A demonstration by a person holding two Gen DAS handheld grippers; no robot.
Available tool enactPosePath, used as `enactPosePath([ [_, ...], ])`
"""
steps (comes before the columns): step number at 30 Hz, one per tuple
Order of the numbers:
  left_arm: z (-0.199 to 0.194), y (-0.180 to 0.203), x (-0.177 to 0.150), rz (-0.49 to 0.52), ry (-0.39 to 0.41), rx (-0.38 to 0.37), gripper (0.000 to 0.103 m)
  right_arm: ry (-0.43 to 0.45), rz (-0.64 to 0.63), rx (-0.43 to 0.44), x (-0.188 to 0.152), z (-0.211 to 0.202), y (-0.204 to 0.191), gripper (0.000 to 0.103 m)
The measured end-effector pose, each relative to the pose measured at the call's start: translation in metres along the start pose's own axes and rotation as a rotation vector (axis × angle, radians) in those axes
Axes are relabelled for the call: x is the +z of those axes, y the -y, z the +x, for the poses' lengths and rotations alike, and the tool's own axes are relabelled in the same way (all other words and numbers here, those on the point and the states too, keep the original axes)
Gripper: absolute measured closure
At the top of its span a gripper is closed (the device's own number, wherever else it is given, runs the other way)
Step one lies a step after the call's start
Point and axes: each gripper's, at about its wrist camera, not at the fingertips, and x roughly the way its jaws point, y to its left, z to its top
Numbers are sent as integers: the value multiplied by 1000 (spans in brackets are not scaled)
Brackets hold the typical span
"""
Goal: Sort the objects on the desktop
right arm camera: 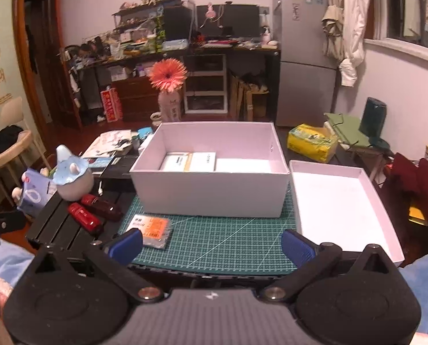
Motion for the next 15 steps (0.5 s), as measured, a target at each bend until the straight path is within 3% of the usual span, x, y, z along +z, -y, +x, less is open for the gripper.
enactPosePath([
  [5,1,4,-3,15,-11,-37,3,-11,-5,14,1,2,0,1],
  [11,11,-1,-4,-55,-49,-49,4,-66,61,70,4,10,11,1],
  [15,11,-4,-5,-62,-39,-17,4,-1,29,34,0,8,10,1],
])
